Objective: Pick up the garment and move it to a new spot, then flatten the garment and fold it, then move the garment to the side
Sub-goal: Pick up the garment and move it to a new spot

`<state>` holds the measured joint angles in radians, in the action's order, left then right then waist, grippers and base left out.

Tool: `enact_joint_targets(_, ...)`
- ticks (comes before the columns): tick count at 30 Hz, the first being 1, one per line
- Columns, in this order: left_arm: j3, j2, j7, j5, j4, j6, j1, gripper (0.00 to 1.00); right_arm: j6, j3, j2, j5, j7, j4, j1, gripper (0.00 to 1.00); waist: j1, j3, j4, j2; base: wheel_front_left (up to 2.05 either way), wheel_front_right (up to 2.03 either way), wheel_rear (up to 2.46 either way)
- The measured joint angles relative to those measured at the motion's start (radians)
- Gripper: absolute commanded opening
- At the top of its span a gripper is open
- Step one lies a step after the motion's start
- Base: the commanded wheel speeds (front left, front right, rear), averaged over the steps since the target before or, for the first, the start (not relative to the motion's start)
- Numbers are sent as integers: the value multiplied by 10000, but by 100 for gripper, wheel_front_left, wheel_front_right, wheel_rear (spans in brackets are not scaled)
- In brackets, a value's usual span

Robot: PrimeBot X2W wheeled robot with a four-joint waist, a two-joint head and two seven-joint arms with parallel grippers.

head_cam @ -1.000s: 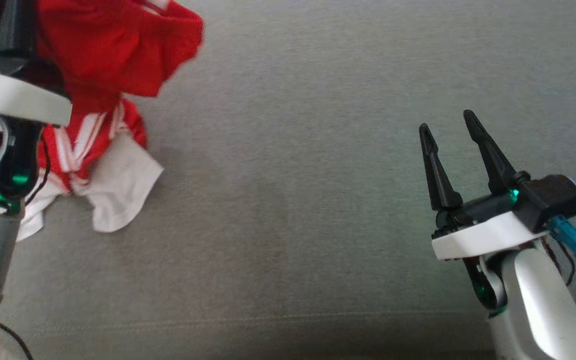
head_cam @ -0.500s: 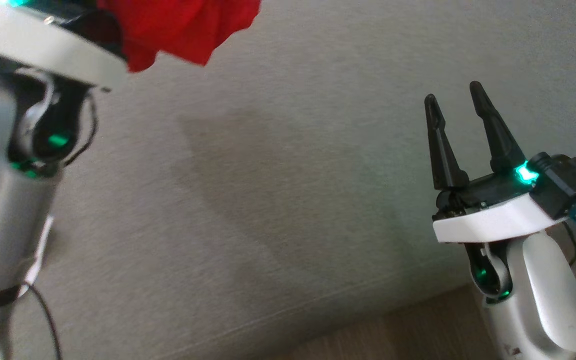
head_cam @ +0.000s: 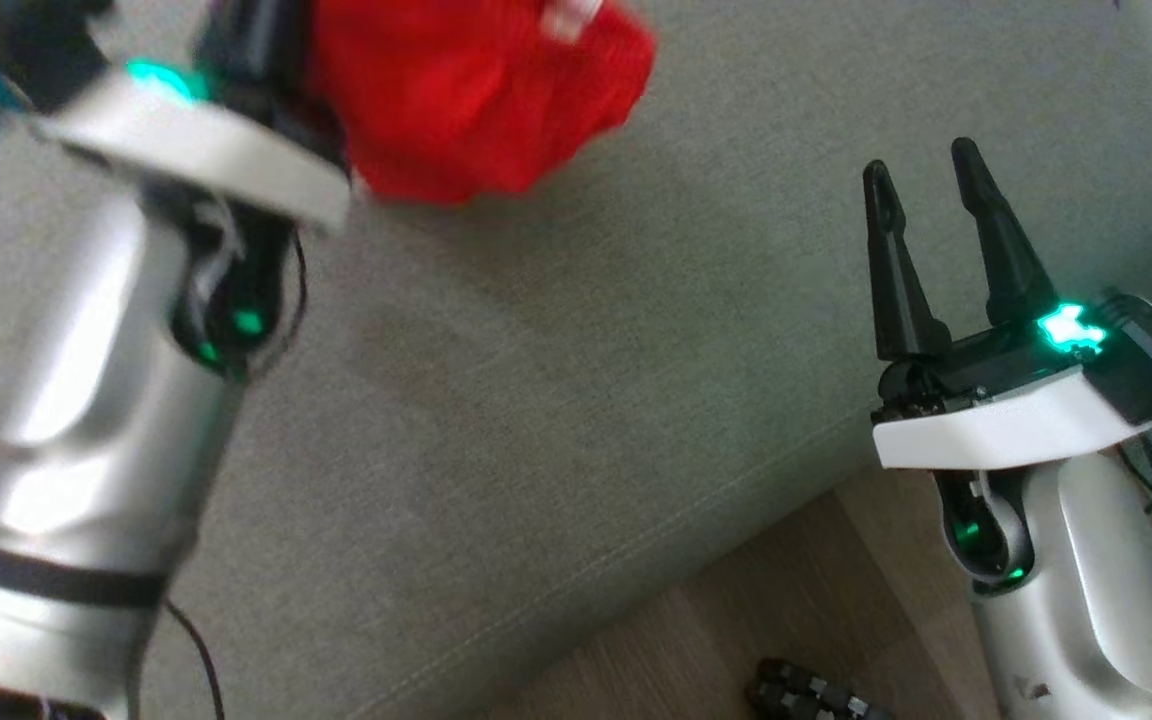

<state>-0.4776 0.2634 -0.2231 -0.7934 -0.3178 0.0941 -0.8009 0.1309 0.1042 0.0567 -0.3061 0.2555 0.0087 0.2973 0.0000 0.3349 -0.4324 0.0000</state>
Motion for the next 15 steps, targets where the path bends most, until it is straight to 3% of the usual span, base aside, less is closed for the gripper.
enact_joint_targets(5,-546,-207,-263,667,-1450,265,931,0,0,17,-10,280,0,153,-9,100,0,115,392,0,0,0,0)
enact_joint_targets(7,-476,-393,-263,968,-1829,291,1055,100,0,79,-23,435,0,309,-18,100,0,87,608,0,0,0,0)
enact_joint_targets(12,-159,-901,-265,2048,-1814,303,1159,100,0,63,-29,713,0,437,-44,100,0,-84,1109,0,0,0,0)
enact_joint_targets(15,685,-1241,-267,2861,-1306,90,1663,100,0,117,-31,965,0,458,-125,100,0,-319,1512,0,0,0,0)
